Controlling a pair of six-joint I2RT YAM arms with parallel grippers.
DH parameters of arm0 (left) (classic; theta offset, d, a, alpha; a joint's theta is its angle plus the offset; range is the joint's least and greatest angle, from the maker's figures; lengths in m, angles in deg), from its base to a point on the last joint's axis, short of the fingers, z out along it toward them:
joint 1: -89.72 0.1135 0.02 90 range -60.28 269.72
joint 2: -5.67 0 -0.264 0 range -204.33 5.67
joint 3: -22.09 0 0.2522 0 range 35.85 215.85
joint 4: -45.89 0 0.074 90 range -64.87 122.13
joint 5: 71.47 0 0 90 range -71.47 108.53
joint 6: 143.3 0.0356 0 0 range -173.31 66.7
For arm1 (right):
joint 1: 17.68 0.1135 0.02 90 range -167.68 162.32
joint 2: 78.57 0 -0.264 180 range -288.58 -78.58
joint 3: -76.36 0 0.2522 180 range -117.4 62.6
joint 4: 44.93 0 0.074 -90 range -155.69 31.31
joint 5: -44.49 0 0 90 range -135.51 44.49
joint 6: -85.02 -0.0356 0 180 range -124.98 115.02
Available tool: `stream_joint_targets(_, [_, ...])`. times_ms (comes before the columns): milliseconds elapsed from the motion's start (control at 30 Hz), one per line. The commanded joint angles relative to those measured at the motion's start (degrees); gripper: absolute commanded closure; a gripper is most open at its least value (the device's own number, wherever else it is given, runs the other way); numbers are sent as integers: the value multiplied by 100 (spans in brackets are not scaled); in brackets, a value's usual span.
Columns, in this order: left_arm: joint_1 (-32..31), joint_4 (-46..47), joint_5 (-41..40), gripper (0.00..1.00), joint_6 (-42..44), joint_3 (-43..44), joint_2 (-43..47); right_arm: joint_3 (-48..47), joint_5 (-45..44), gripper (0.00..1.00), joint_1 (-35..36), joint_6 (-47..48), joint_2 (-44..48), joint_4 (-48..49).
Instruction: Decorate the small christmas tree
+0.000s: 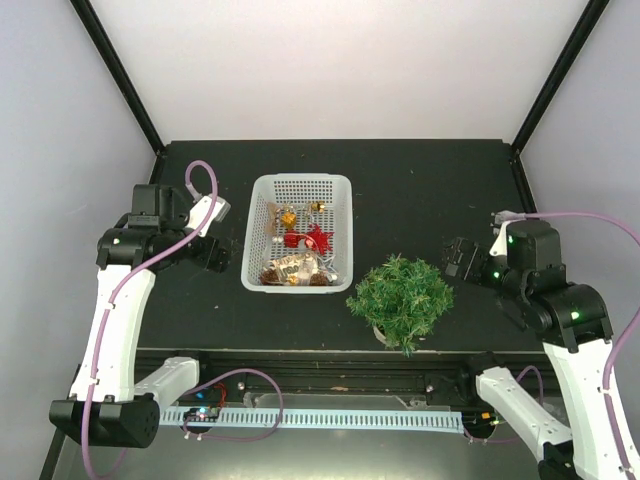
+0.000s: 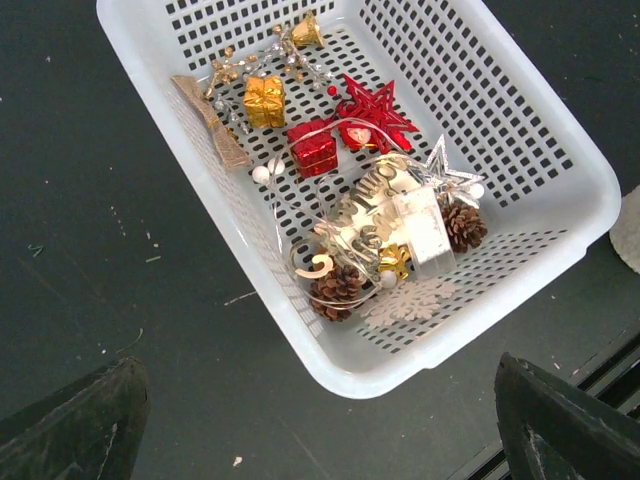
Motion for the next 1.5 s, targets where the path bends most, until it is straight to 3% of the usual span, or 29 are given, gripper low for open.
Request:
stream_joint_targets(0, [7,-24,6,6,-94,-48,98,29,191,0,31,236,145,83])
stream_joint_targets(133, [7,376,-593,11,-275,-146,149,20,226,0,31,321,-38,54])
stream_joint_targets(300, [0,827,-1027,10,-422,-266,9,-279,402,0,36,582,-518,49])
stream_joint_targets(533, [-7,233,-52,9,-47,13,-888,-1414,542,4,457,794,-1330,57])
stream_joint_targets(700, [-10,373,216,9,35,71,-1134,-1923,1136,22,823,805,-1469,26])
stream_joint_targets(867, [-10,264,151,10,142,166,-1410,-2184,1051,44,1583,701,-1474,-532])
stream_joint_targets(967, [-10,318,80,10,172,98,-1412,-2217,1002,51,1988,542,-1399,-768])
stream_joint_targets(1200, [-10,408,-45,10,215,-61,-1588,-2067,752,55,2674,266,-1246,-1106])
stream_joint_targets(1467, [-8,493,-119,10,215,-241,-1539,-1696,509,55,2988,155,-1171,-1125])
